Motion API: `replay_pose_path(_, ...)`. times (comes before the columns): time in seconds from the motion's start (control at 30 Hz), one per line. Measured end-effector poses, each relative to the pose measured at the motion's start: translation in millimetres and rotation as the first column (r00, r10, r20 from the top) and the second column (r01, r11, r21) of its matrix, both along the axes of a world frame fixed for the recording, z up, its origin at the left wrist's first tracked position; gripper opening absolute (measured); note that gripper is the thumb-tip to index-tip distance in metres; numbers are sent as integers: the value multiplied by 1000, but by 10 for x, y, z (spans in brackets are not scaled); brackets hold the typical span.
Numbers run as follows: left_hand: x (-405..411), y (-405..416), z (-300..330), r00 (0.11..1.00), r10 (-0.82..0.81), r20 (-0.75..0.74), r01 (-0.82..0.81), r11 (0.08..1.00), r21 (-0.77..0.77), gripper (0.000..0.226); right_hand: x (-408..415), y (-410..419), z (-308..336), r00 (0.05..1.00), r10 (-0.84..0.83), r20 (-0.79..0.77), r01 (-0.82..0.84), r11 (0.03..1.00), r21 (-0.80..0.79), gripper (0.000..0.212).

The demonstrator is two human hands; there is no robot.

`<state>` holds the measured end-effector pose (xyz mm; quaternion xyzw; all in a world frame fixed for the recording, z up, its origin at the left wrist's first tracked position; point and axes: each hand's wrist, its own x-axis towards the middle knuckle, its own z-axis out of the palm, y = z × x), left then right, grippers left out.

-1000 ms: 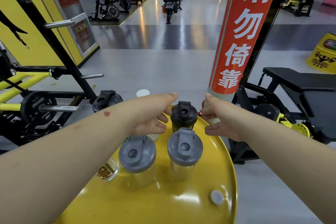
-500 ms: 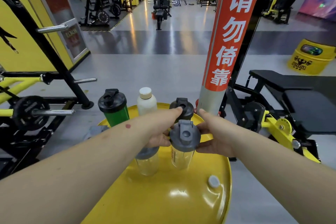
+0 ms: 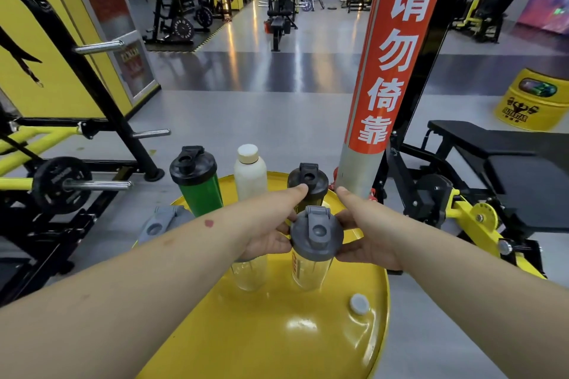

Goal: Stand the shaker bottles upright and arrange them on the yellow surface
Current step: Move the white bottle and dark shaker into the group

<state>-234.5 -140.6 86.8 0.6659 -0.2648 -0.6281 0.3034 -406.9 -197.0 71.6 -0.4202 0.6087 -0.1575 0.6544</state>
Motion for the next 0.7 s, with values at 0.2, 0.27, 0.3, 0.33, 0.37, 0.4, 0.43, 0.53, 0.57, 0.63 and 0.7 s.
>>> replay_pose_path(0.2, 17, 6, 37, 1000, -13, -3, 13, 1000, 19, 85, -33, -28, -24, 999, 25, -31, -25, 1000, 17, 84)
replay_pose_path(0.27, 16, 15, 46, 1000, -13, -4, 13, 1000, 20, 85, -37, -28, -21, 999, 27, -26, -27, 999, 22, 84)
replay_pose_path(0.3, 13, 20, 43, 1000, -11, -1, 11, 1000, 19, 85, -37, -22, -18, 999, 26, -19, -26, 999, 24, 84)
replay_pose_path(0.33, 9, 25, 38, 1000, -9, 2, 9, 1000, 19, 84, -36, -17, -13, 1000, 27, -12, -27, 999, 26, 84)
replay_pose_path(0.37, 7, 30, 36, 1000, -9, 4, 9, 1000, 19, 84, -36, -12, -10, 1000, 30, -9, -30, 999, 26, 84)
replay_pose_path(0.4, 6, 36, 34, 1000, -10, 4, 10, 1000, 20, 84, -36, -8, -8, 999, 33, -8, -33, 999, 26, 84)
replay_pose_path(0.43, 3, 42, 34, 1000, -11, 2, 11, 1000, 21, 84, -40, -6, -11, 999, 34, -6, -34, 999, 26, 84)
replay_pose_path(0.53, 5, 52, 39, 1000, -11, -6, 11, 1000, 19, 84, -56, -10, -13, 999, 35, 4, -35, 999, 31, 84)
replay_pose_path(0.57, 5, 54, 37, 1000, -10, -6, 10, 1000, 19, 83, -59, -11, -13, 999, 37, 6, -37, 999, 30, 84)
replay_pose_path(0.63, -2, 58, 42, 1000, -9, -5, 9, 1000, 17, 83, -56, -5, -8, 999, 42, 4, -42, 999, 26, 84)
replay_pose_path(0.7, -5, 59, 43, 1000, -9, 1, 9, 1000, 14, 82, -54, -5, -15, 999, 40, 3, -40, 999, 21, 84)
